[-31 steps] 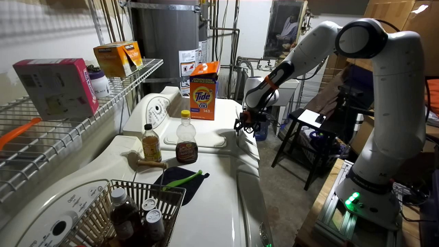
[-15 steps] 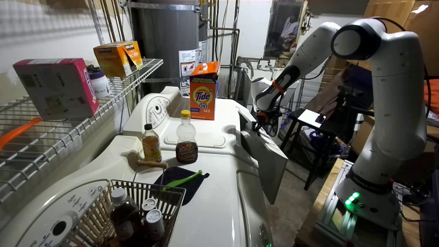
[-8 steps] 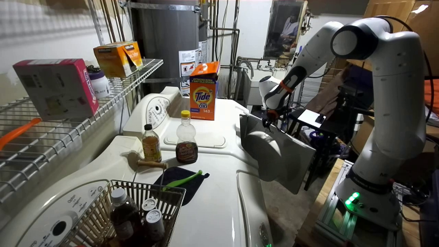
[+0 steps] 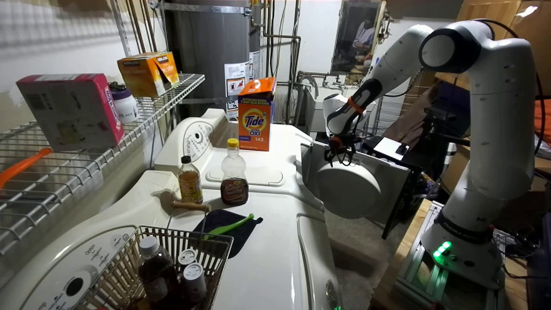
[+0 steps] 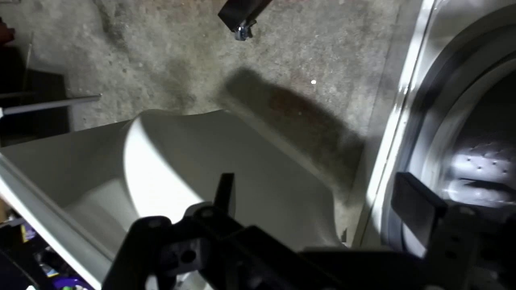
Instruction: Open the door of the right washing machine
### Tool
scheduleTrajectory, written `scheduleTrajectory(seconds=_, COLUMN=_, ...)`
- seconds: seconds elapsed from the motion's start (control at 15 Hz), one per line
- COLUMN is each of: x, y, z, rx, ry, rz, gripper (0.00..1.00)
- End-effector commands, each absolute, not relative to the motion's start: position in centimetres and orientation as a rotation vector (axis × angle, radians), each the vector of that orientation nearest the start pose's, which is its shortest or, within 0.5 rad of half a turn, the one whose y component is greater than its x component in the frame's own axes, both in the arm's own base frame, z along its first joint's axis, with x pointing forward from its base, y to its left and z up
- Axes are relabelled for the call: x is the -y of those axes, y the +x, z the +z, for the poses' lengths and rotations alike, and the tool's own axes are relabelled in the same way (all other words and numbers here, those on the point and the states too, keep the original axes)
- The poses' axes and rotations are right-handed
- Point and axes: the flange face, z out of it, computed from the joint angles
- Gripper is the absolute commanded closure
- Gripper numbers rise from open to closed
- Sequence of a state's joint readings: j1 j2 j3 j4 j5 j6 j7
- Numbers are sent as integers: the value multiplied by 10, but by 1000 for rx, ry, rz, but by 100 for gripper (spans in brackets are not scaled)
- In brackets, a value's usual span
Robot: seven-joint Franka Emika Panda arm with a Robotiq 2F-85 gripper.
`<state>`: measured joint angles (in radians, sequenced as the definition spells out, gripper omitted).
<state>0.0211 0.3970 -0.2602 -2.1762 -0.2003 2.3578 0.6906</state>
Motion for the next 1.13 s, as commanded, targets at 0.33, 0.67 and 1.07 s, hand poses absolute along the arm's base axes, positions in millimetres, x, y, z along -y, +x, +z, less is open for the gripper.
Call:
scheduleTrajectory(seconds=0.33, x=155, y=490, z=280, rx=-644, ry=-3185, rz=-140, gripper=0)
scheduleTrajectory(seconds=0.67, x=155, y=458, z=282, rx=-325, ry=-3132, rz=-249, gripper=0)
scheduleTrajectory(seconds=1.07, x=150, y=458, z=273, rx=-275, ry=-3131, rz=-225, gripper=0)
